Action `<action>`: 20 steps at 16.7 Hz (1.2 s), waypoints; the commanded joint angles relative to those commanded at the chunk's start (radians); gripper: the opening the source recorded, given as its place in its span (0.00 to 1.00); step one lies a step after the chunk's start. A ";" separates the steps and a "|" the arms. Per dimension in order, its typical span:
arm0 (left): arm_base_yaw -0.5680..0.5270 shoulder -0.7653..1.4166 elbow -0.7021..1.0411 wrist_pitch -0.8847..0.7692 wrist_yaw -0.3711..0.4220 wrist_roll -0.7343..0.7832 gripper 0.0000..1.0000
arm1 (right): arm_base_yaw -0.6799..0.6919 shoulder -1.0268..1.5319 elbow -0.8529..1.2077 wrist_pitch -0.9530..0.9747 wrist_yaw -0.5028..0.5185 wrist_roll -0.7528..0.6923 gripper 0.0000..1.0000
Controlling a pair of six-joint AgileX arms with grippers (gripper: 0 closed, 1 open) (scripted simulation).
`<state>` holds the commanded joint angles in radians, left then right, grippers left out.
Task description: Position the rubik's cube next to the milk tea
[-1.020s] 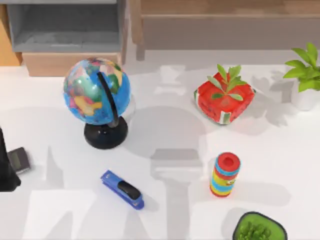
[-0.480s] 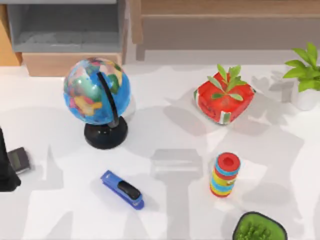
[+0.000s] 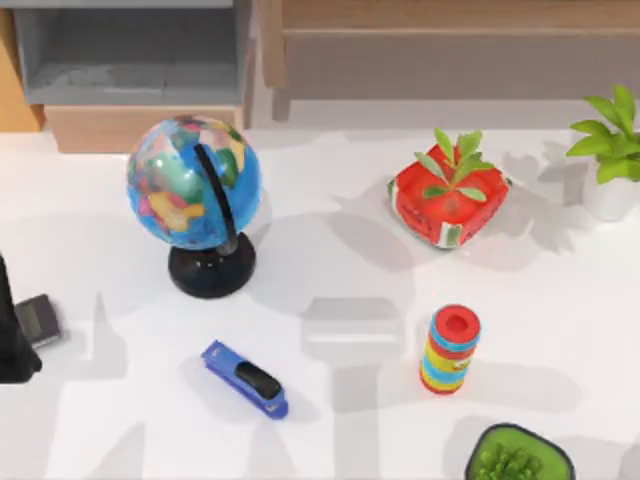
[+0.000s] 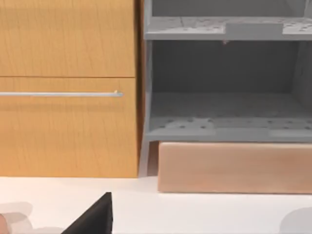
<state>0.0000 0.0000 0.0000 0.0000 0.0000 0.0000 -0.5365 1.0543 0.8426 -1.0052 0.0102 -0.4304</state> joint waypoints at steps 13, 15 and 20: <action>0.000 0.000 0.000 0.000 0.000 0.000 1.00 | -0.031 -0.020 -0.223 -0.141 0.001 -0.140 0.00; 0.000 0.000 0.000 0.000 0.000 0.000 1.00 | -0.029 -0.021 -0.221 -0.135 0.003 -0.148 0.00; 0.000 0.000 0.000 0.000 0.000 0.000 1.00 | 0.010 -0.008 -0.215 -0.104 0.030 -0.221 0.00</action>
<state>0.0000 0.0000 0.0000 0.0000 0.0000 0.0000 -0.5260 1.0463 0.6279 -1.1095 0.0407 -0.6519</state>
